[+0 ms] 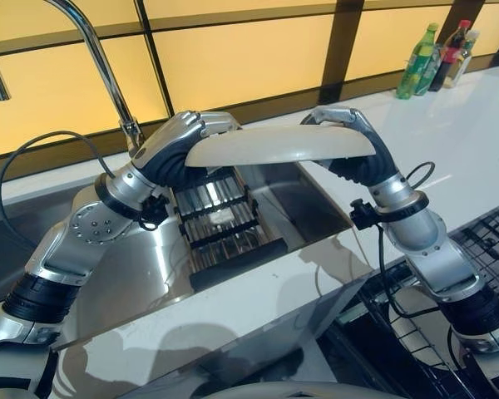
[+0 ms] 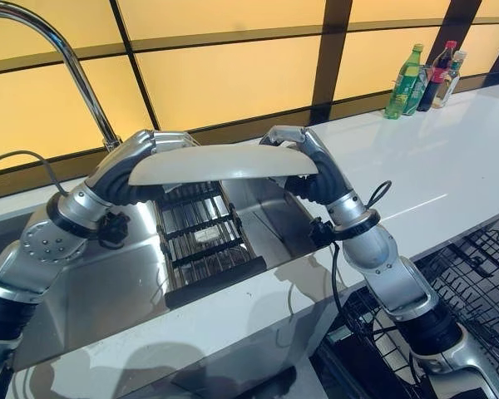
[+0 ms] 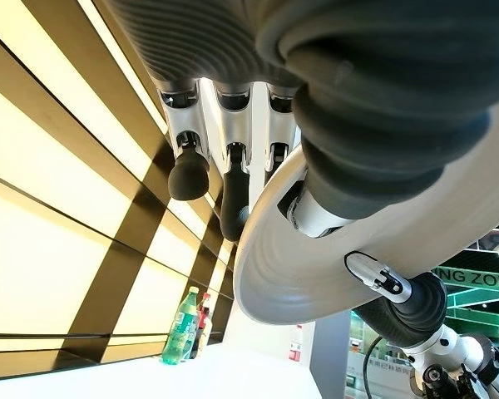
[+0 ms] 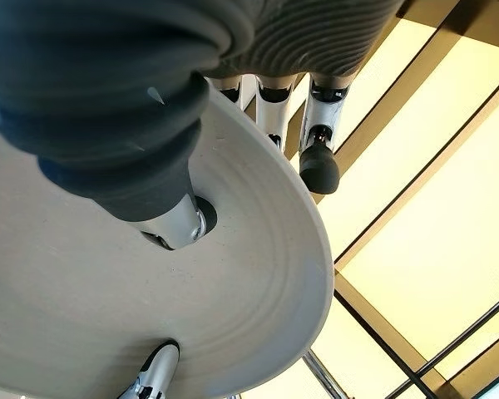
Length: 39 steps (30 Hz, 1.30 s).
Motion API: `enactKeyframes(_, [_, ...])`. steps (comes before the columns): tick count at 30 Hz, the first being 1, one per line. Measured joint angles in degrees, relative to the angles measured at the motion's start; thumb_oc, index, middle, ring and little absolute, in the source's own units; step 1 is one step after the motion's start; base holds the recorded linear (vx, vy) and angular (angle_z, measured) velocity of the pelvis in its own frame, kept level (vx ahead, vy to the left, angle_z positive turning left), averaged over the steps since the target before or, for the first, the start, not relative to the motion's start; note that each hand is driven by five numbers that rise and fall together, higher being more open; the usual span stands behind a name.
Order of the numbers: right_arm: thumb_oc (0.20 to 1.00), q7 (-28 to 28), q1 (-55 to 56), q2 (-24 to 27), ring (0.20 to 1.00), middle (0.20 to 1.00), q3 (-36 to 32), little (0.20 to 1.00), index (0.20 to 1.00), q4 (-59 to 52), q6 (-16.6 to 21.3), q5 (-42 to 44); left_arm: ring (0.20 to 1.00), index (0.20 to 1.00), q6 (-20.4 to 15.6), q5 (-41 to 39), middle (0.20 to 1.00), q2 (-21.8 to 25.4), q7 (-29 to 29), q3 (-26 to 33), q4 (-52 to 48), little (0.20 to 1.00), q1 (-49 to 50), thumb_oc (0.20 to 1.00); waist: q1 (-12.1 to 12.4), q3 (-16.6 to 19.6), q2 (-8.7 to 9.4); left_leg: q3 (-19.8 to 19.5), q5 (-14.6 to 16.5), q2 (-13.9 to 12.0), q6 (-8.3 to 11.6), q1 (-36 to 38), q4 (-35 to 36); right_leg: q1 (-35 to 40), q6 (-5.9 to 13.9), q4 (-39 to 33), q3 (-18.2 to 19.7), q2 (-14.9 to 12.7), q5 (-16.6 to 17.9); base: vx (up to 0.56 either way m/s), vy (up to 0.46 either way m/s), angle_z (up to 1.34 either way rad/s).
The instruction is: Pick up plates and place into dishwasher.
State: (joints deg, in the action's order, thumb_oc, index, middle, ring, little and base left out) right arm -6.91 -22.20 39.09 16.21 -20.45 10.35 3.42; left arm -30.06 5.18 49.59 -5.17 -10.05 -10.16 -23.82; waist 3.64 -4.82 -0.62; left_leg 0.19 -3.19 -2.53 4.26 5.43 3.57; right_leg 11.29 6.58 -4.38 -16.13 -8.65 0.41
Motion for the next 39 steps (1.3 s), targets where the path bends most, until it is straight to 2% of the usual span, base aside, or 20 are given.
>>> enactKeyframes(1, [0.200, -0.04, 0.00, 0.00, 0.200, 0.200, 0.00, 0.200, 0.200, 0.00, 0.02, -0.02, 0.200, 0.200, 0.24, -0.45, 0.200, -0.05, -0.04, -0.04, -0.01, 0.200, 0.00, 0.200, -0.09, 0.00, 0.00, 0.03, 0.00, -0.01, 0.00, 0.00, 0.01, -0.02, 0.00, 0.00, 0.02, 0.01, 0.00, 0.00, 0.000, 0.00])
enactKeyframes(2, [0.200, -0.13, 0.01, 0.00, 0.200, 0.200, 0.00, 0.200, 0.200, 0.01, 0.01, -0.05, 0.341, 0.341, 0.62, -0.57, 0.341, -0.29, -0.06, -0.07, -0.07, 0.341, 0.01, 0.341, -0.10, 0.01, 0.01, 0.03, 0.00, 0.00, 0.00, 0.00, 0.03, -0.04, 0.00, 0.00, 0.03, 0.02, 0.00, 0.00, 0.000, 0.00])
enactKeyframes(3, [0.200, -0.41, 0.07, 0.00, 0.200, 0.200, 0.00, 0.200, 0.200, 0.01, 0.02, -0.41, 1.000, 1.000, 1.14, -1.67, 1.000, -0.78, -0.09, -0.22, -0.07, 1.000, 0.10, 1.000, -0.13, 0.01, 0.01, 0.05, 0.00, 0.00, 0.00, -0.01, 0.07, -0.06, 0.00, 0.00, 0.04, 0.02, 0.00, 0.00, 0.000, 0.00])
enactKeyframes(8, [0.200, -3.45, 1.30, -0.99, 0.200, 0.200, -0.42, 0.200, 0.200, 0.16, -0.28, -3.00, 1.000, 1.000, 4.94, -7.51, 1.000, -5.61, 0.85, -0.06, -0.40, 1.000, 2.63, 1.000, -0.17, 0.42, 0.17, 0.66, -0.01, -0.10, 0.01, -0.01, 0.32, -0.56, -0.02, 0.05, 0.64, 0.11, 0.02, -0.02, -0.051, -0.06])
enactKeyframes(12, [0.200, -5.48, 6.30, -2.61, 0.200, 0.200, -5.17, 0.200, 0.200, 0.94, -0.64, -5.73, 1.000, 1.000, 7.23, -9.44, 1.000, -10.18, 5.75, 0.77, -2.07, 1.000, 7.24, 1.000, -0.84, 0.72, 0.62, 1.95, -0.01, -0.29, 0.01, 0.72, 0.88, -0.67, -0.03, 0.00, 1.58, 0.23, 0.02, -0.05, -0.076, -0.12])
enactKeyframes(16, [0.200, -7.17, 10.09, -2.62, 0.200, 0.200, -9.90, 0.200, 0.200, 2.16, -0.72, -6.87, 1.000, 1.000, 9.23, -12.50, 1.000, -13.73, 9.14, 5.38, -2.09, 1.000, 10.15, 1.000, -1.67, 0.77, 0.73, 4.41, 0.02, -1.27, 0.27, 1.08, 1.27, -1.84, -0.43, -0.13, 3.54, 0.77, 0.62, -0.05, -0.095, -0.29])
enactKeyframes(22, [0.200, -7.98, 14.35, -2.68, 0.200, 0.200, -14.42, 0.200, 0.200, 3.25, -1.19, -8.65, 1.000, 1.000, 11.07, -15.46, 1.000, -15.40, 12.58, 11.77, -2.10, 1.000, 14.11, 1.000, -4.27, 0.86, 0.90, 7.35, 0.48, -2.89, 1.22, 1.91, 1.40, -2.52, -1.18, -0.81, 6.32, 2.27, 1.28, -0.04, -0.110, -0.27])
enactKeyframes(27, [0.200, -7.93, 18.72, -2.55, 0.200, 0.200, -19.30, 0.200, 0.200, 4.99, -2.24, -9.03, 1.000, 1.000, 12.51, -16.15, 1.000, -16.18, 14.79, 16.90, -1.89, 1.000, 17.91, 1.000, -4.92, 0.44, 0.82, 9.62, 0.74, -4.45, 2.06, 2.77, 1.33, -3.62, -2.07, -0.82, 8.06, 3.68, 1.68, -0.02, -0.075, -0.28])
enactKeyframes(28, [0.200, -7.89, 19.28, -2.50, 0.200, 0.200, -20.25, 0.200, 0.200, 5.82, -2.37, -9.04, 1.000, 1.000, 12.70, -16.28, 1.000, -16.56, 15.22, 17.92, -1.78, 1.000, 18.61, 1.000, -5.90, 0.26, 0.79, 10.07, 0.83, -4.74, 2.19, 2.96, 1.32, -3.57, -2.15, -0.83, 8.23, 3.87, 1.62, -0.02, -0.042, -0.20])
enactKeyframes(34, [0.200, -7.81, 24.23, -2.16, 0.200, 0.200, -27.33, 0.200, 0.200, 6.78, -3.65, -9.03, 1.000, 1.000, 13.00, -19.28, 1.000, -21.05, 15.90, 23.07, -1.60, 1.000, 23.45, 1.000, -6.04, -2.88, -0.41, 12.41, 2.83, -5.90, 3.18, 3.71, -2.16, -3.53, -2.89, -0.19, 10.99, 4.83, 1.16, 0.00, -0.046, -0.27])
enactKeyframes(36, [0.200, -8.06, 24.53, -1.45, 0.200, 0.200, -28.72, 0.200, 0.200, 9.24, -4.18, -9.66, 1.000, 1.000, 13.15, -20.05, 1.000, -21.69, 15.16, 23.07, -1.00, 1.000, 23.62, 1.000, -6.55, -3.73, -0.66, 13.18, 3.84, -5.93, 2.59, 2.57, -4.91, -4.46, -2.92, 1.69, 11.23, 4.54, 0.16, 0.05, 0.097, -0.05])
enactKeyframes(39, [0.200, -10.88, 24.69, 0.21, 0.200, 0.200, -29.97, 0.200, 0.200, 14.15, -5.50, -12.39, 1.000, 1.000, 13.32, -20.66, 1.000, -21.74, 13.86, 23.09, 0.18, 1.000, 23.01, 1.000, -7.87, -4.67, -1.71, 14.12, 4.76, -5.50, 1.99, 1.79, -5.39, -6.73, -2.36, 5.35, 11.45, 4.13, -0.96, 0.10, 0.197, -0.02])
